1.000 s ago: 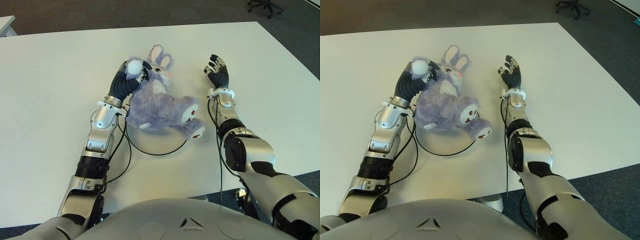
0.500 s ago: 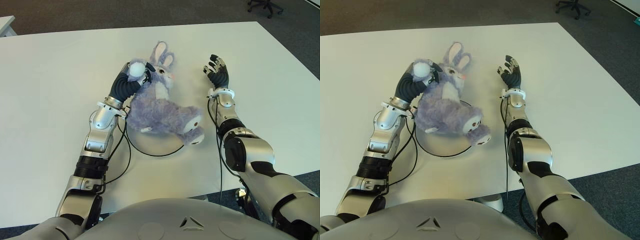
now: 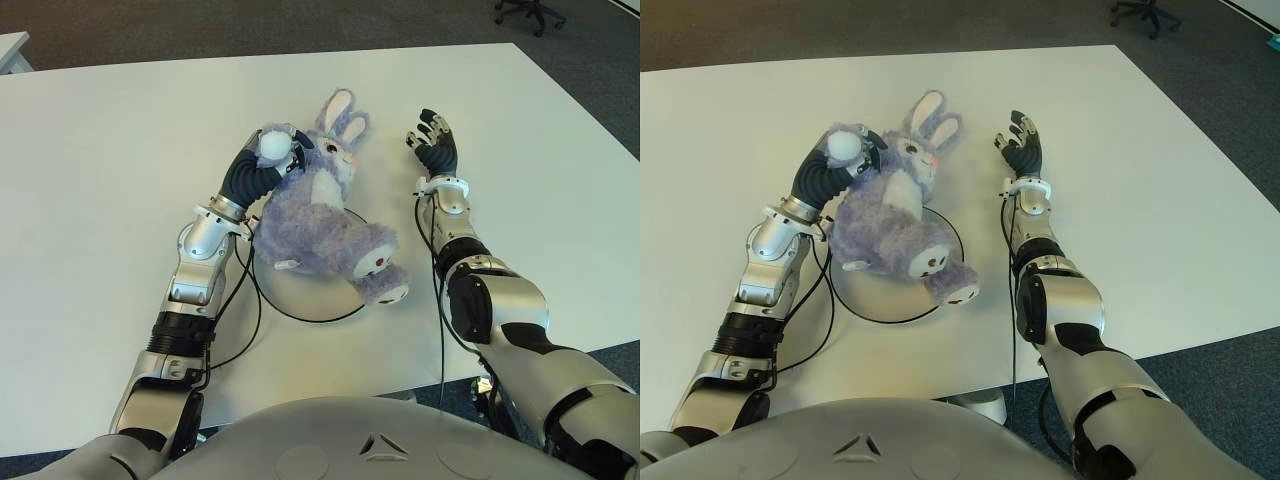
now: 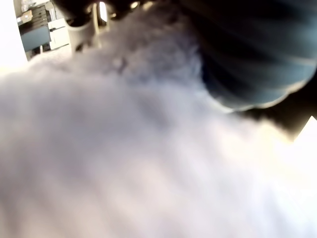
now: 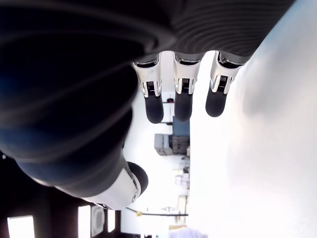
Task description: Put the doll into the plate.
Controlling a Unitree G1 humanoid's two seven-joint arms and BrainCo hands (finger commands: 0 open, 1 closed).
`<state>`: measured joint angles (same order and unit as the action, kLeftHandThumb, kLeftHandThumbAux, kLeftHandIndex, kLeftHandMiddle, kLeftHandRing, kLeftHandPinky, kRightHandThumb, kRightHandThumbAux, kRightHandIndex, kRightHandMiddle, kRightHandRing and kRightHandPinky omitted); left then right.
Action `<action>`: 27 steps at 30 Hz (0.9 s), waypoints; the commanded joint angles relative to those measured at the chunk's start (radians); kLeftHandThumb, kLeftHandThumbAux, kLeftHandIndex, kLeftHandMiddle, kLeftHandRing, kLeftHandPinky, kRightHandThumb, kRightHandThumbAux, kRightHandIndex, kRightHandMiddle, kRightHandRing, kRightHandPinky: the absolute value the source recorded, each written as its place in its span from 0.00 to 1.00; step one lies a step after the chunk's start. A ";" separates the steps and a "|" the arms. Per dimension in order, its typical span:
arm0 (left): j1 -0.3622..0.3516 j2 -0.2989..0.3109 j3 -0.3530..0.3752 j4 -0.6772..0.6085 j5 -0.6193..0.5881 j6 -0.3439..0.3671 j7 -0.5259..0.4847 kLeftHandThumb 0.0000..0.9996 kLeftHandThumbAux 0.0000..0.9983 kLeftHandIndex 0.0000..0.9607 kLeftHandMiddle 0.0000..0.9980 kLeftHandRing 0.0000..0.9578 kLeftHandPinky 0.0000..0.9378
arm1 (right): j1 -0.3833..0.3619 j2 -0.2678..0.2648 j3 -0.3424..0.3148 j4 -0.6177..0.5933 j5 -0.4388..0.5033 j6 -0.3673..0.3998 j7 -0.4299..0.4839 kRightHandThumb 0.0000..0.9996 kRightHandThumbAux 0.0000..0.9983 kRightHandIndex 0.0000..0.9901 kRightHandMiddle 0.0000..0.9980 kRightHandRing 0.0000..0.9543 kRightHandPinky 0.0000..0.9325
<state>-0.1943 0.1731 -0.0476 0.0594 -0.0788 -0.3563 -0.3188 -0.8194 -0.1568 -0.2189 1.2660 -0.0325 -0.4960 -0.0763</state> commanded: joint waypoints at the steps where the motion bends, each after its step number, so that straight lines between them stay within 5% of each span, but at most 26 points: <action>1: 0.015 0.004 0.003 0.011 -0.008 -0.007 -0.012 0.70 0.71 0.43 0.34 0.35 0.39 | 0.079 0.024 0.003 0.046 0.001 0.031 -0.005 0.57 0.86 0.15 0.13 0.10 0.13; 11: 0.019 -0.001 0.005 0.021 -0.041 -0.041 -0.029 0.68 0.71 0.42 0.32 0.33 0.33 | 0.078 0.026 0.004 0.045 0.003 0.030 -0.007 0.55 0.86 0.15 0.12 0.10 0.12; 12: 0.018 -0.001 0.005 0.023 -0.042 -0.048 -0.030 0.42 0.64 0.27 0.31 0.32 0.33 | 0.079 0.026 0.004 0.045 0.003 0.030 -0.006 0.55 0.86 0.15 0.12 0.09 0.11; 13: 0.018 -0.001 0.005 0.027 -0.043 -0.057 -0.032 0.35 0.62 0.23 0.31 0.32 0.33 | 0.078 0.026 0.003 0.045 0.004 0.030 -0.005 0.55 0.86 0.15 0.12 0.09 0.11; 27: 0.017 0.013 0.007 0.051 -0.032 -0.102 -0.039 0.20 0.52 0.16 0.27 0.25 0.19 | 0.078 0.027 0.005 0.045 0.002 0.030 -0.009 0.55 0.86 0.15 0.12 0.09 0.11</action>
<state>-0.1839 0.1740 -0.0450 0.0900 -0.1152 -0.4543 -0.3410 -0.8195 -0.1552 -0.2164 1.2652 -0.0327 -0.4961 -0.0816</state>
